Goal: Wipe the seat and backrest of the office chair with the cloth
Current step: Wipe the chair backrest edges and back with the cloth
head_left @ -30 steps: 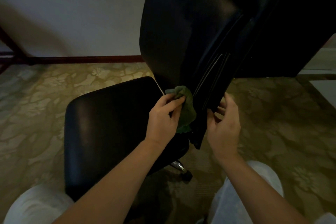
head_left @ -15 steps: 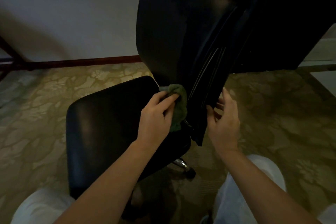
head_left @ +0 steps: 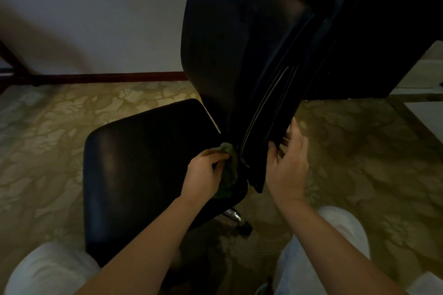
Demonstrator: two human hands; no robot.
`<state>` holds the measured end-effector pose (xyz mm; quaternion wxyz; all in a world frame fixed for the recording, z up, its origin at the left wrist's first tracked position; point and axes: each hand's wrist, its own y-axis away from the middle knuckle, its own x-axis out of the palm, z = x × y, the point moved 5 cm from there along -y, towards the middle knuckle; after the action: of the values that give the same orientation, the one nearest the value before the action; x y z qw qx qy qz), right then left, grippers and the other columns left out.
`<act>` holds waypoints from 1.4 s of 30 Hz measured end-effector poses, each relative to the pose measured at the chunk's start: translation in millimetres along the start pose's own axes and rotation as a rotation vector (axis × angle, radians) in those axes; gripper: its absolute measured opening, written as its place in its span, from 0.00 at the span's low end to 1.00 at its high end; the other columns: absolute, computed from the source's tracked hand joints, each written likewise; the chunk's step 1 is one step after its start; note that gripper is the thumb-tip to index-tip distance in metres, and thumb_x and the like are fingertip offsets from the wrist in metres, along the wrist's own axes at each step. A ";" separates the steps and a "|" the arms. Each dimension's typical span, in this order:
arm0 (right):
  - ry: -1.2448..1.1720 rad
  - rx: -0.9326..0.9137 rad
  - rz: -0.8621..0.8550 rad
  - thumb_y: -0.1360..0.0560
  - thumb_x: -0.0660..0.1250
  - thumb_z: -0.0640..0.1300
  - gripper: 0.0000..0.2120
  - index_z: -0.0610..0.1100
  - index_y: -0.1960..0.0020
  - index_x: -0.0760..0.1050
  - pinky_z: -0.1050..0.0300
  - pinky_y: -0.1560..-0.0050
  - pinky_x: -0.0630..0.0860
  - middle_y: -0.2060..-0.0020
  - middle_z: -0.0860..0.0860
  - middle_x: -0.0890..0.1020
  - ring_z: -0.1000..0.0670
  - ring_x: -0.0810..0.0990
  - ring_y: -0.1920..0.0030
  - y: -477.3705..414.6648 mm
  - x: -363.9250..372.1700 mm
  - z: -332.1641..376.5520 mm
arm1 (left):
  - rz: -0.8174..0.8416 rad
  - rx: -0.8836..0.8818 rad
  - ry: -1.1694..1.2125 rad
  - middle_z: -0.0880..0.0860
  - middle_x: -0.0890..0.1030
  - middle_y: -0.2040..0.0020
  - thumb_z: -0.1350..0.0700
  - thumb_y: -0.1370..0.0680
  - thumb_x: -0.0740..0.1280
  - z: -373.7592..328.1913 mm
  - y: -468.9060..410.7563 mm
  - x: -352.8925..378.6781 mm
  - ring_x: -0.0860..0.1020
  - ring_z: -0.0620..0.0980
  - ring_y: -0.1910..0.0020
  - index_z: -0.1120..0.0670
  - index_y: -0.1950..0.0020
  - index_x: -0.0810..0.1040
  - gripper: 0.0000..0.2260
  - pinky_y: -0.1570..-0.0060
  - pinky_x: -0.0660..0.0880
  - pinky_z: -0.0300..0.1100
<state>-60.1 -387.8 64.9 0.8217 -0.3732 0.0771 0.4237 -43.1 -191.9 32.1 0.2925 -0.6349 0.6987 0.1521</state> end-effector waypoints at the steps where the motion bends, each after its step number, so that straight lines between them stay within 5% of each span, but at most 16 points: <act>1: -0.007 -0.001 0.001 0.21 0.66 0.39 0.31 0.46 0.22 0.58 0.46 0.50 0.82 0.41 0.46 0.73 0.48 0.79 0.44 0.1 -1.5 0.3 | 0.013 -0.010 -0.006 0.45 0.74 0.37 0.62 0.19 0.66 7.3 3.6 -0.6 0.73 0.41 0.36 0.54 0.38 0.83 0.11 0.37 0.66 0.22; 12: -0.001 -0.046 -0.009 0.21 0.67 0.38 0.30 0.41 0.23 0.60 0.56 0.47 0.79 0.42 0.44 0.74 0.52 0.76 0.45 -0.7 -1.8 2.2 | -0.215 0.006 0.303 0.44 0.80 0.44 0.62 0.20 0.68 -25.4 0.1 1.2 0.77 0.33 0.42 0.47 0.41 0.81 0.12 0.44 0.73 0.26; 19: 0.015 -0.058 -0.007 0.21 0.66 0.37 0.31 0.41 0.22 0.57 0.60 0.48 0.76 0.43 0.44 0.73 0.54 0.75 0.47 1.6 1.8 -1.9 | -0.350 -0.128 0.491 0.46 0.82 0.44 0.64 0.20 0.67 -17.8 4.2 24.2 0.79 0.39 0.43 0.48 0.43 0.82 0.12 0.41 0.76 0.35; 27: -0.101 -0.032 0.061 0.22 0.69 0.37 0.30 0.41 0.24 0.62 0.55 0.42 0.78 0.42 0.46 0.75 0.51 0.78 0.43 -4.4 -4.4 -8.3 | -0.165 -0.180 0.330 0.50 0.79 0.40 0.64 0.19 0.67 20.4 7.6 21.5 0.77 0.33 0.46 0.53 0.38 0.81 0.12 0.43 0.73 0.25; 31: -0.176 -0.009 0.090 0.22 0.69 0.37 0.27 0.47 0.25 0.64 0.58 0.44 0.78 0.42 0.52 0.76 0.53 0.78 0.43 -2.9 -4.7 -11.5 | -0.172 -0.174 0.351 0.48 0.79 0.41 0.62 0.18 0.66 29.2 13.3 3.6 0.78 0.38 0.44 0.51 0.37 0.81 0.12 0.44 0.76 0.29; 36: -0.143 0.058 0.146 0.20 0.66 0.41 0.30 0.55 0.23 0.58 0.49 0.41 0.79 0.36 0.51 0.75 0.54 0.76 0.39 11.8 8.8 -18.0 | -0.236 -0.035 0.331 0.48 0.80 0.39 0.61 0.19 0.67 -3.0 4.0 -5.4 0.78 0.42 0.39 0.51 0.38 0.82 0.11 0.39 0.75 0.34; 42: -0.085 0.089 0.126 0.19 0.65 0.43 0.29 0.49 0.21 0.57 0.53 0.42 0.78 0.36 0.52 0.71 0.54 0.75 0.39 21.1 16.1 -24.1 | -0.288 0.014 0.330 0.45 0.78 0.43 0.63 0.20 0.68 -18.9 -6.6 8.3 0.77 0.38 0.42 0.52 0.41 0.83 0.11 0.42 0.74 0.29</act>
<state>-61.3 -386.2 29.1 0.8117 -0.3126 0.0843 0.4862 -40.9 -210.5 43.0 0.1973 -0.7424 0.6403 -0.0021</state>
